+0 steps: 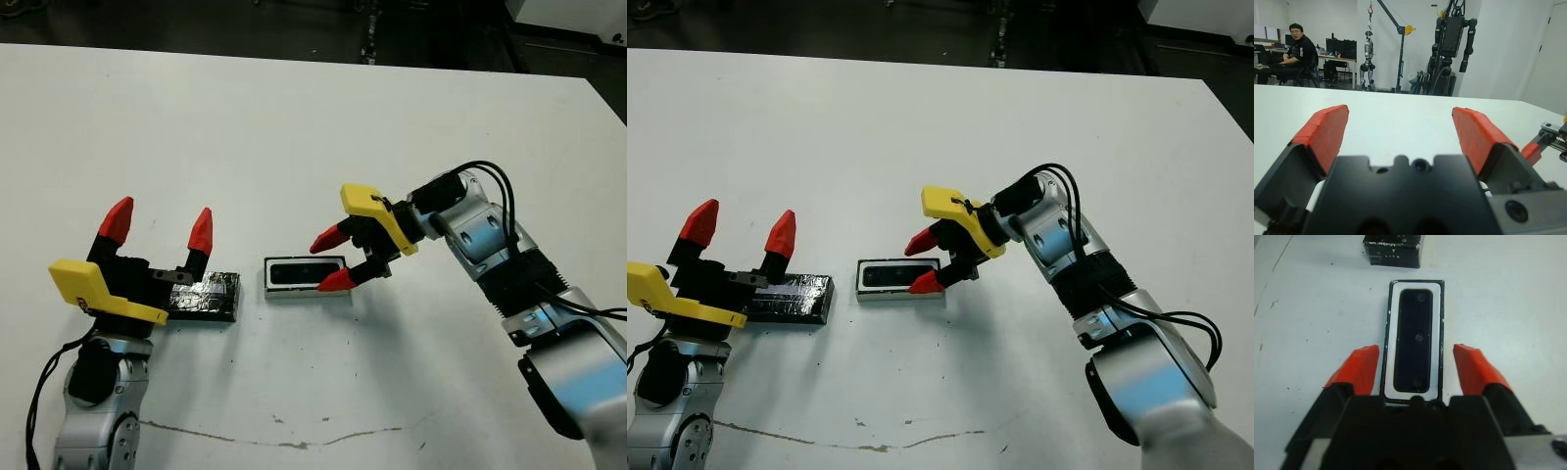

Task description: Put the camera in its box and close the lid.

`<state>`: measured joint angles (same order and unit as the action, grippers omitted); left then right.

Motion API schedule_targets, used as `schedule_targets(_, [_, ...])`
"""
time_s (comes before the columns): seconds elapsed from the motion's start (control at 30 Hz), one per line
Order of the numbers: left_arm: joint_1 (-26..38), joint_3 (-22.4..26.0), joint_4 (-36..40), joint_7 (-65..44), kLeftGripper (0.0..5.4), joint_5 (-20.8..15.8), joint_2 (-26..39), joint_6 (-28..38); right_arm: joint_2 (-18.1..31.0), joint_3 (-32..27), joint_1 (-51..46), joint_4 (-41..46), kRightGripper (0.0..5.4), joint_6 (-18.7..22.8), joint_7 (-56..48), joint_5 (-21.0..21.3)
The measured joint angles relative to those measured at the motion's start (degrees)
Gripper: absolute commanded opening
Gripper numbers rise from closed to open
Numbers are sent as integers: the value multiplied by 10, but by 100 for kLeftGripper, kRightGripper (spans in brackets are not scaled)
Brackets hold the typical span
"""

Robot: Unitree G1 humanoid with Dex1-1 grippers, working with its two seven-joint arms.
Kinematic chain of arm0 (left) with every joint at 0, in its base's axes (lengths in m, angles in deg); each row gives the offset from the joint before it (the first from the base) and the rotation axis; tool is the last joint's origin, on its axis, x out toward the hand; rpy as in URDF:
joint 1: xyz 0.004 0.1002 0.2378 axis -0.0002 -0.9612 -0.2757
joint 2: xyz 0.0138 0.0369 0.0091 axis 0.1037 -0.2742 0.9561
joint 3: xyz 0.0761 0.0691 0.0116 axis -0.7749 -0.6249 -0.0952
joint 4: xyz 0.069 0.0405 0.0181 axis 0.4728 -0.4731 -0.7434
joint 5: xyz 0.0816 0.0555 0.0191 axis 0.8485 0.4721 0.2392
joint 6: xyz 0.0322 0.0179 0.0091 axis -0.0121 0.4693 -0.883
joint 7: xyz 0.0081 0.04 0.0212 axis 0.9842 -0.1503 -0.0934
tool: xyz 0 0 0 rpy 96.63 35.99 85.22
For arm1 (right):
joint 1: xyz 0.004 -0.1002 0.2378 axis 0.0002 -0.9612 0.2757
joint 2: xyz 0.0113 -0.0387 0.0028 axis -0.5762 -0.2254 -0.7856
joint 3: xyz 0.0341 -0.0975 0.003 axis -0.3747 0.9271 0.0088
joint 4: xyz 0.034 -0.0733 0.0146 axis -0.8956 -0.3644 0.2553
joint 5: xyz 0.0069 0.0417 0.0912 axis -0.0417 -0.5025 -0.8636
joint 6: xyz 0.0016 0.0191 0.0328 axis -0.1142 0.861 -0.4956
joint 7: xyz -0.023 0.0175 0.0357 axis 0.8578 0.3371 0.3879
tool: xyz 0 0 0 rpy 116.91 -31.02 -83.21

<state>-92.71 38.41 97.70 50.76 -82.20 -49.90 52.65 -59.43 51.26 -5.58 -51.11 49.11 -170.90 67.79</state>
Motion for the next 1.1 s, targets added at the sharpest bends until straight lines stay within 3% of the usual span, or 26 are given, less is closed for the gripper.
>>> schedule_targets(0.2, [-1, 0, 0, 0, 540, 0, -2, 0, 11, -15, 0, 13, 539, -1, -4, -3])
schedule_targets(0.53, [-1, 0, 0, 0, 540, 0, -3, 0, 48, -112, -20, 67, 539, 28, 9, -72])
schedule_targets(0.73, [-1, -1, 0, 0, 540, 1, -3, 0, 63, -222, -119, 152, 539, 92, 85, -158])
schedule_targets(0.9, [0, -2, 0, 0, 540, 1, -3, 1, 64, -308, -218, 252, 539, 121, 191, -209])
schedule_targets(1.1, [1, -4, -1, 0, 540, 0, -2, 0, 29, -393, -371, 367, 480, 100, 330, -242])
